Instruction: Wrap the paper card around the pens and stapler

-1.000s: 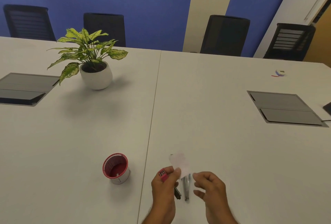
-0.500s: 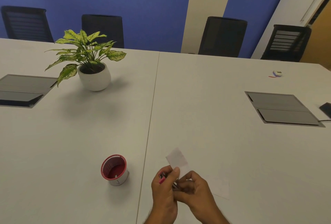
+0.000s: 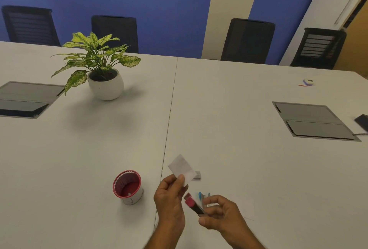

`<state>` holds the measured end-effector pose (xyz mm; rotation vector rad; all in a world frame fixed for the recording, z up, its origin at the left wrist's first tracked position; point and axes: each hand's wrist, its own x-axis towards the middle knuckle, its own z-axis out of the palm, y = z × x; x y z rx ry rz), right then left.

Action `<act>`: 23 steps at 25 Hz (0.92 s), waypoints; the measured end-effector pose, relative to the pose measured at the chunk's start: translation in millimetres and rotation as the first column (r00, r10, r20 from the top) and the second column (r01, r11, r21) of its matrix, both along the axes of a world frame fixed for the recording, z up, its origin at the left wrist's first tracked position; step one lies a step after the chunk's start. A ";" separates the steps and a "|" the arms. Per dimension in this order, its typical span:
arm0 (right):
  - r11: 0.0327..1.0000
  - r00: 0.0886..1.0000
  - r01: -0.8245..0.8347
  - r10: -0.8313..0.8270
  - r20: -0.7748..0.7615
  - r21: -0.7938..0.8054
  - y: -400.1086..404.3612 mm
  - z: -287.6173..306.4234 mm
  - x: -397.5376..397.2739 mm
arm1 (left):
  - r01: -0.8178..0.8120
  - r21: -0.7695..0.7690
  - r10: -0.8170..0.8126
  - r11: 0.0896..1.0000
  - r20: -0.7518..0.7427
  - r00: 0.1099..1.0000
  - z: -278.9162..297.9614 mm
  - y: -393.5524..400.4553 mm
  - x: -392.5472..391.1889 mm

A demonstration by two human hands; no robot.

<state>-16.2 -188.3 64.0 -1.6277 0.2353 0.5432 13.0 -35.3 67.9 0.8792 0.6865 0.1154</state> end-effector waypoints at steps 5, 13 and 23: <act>0.941 0.985 0.068 -0.010 -0.173 0.331 -10.7 6.6 -3.8 | 0.086 0.049 -0.082 0.995 -0.075 0.994 -7.6 18.1 -0.4; 0.836 0.955 0.161 0.001 -0.296 0.525 -12.5 16.0 -2.3 | 0.251 0.211 -0.227 0.945 -0.130 0.965 -8.8 6.1 -17.8; 0.926 0.976 0.210 -0.181 -0.117 0.314 -9.8 20.7 0.6 | 0.278 0.299 -0.263 0.913 -0.090 0.961 -1.1 0.1 -24.1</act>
